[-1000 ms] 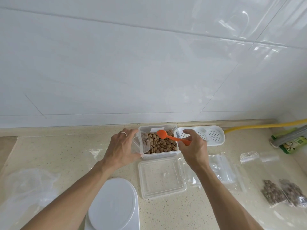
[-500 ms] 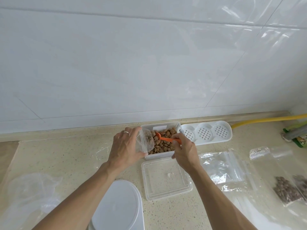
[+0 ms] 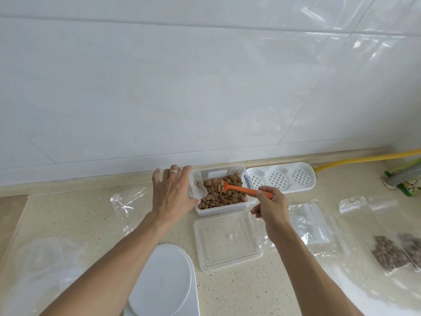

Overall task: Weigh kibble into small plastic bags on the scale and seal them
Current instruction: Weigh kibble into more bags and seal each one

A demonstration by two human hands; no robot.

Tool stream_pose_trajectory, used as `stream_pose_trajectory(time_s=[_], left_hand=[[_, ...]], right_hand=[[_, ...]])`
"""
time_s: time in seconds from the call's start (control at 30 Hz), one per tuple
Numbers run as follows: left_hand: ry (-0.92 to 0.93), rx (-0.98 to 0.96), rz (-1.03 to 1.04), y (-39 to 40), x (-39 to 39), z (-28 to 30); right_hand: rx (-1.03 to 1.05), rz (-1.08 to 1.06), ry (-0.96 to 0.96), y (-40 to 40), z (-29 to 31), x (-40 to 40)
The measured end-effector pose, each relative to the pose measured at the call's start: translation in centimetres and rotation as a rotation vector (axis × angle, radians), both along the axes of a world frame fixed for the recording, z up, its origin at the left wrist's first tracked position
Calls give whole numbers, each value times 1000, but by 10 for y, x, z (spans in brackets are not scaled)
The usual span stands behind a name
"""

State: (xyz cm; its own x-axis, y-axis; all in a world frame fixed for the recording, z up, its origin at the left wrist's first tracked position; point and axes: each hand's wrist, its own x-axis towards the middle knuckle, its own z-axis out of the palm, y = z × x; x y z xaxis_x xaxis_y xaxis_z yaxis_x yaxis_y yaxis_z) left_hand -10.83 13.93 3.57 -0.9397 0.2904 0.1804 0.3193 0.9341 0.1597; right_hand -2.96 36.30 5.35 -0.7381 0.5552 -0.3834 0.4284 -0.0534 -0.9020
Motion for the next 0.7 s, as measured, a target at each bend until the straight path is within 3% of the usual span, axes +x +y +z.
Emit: stream_pose_trajectory(time_s=[0.13, 0.37, 0.53, 0.7], left_hand=[[-72, 21, 11, 11, -4, 8], [-317, 416, 1, 17, -5, 17], [-374, 525, 13, 12, -5, 20], [-386, 527, 27, 7, -5, 14]], right_hand=[[82, 82, 99, -1, 23, 0], [429, 444, 296, -24, 67, -3], [580, 496, 325, -26, 79, -3], [577, 423, 343, -23, 79, -4]])
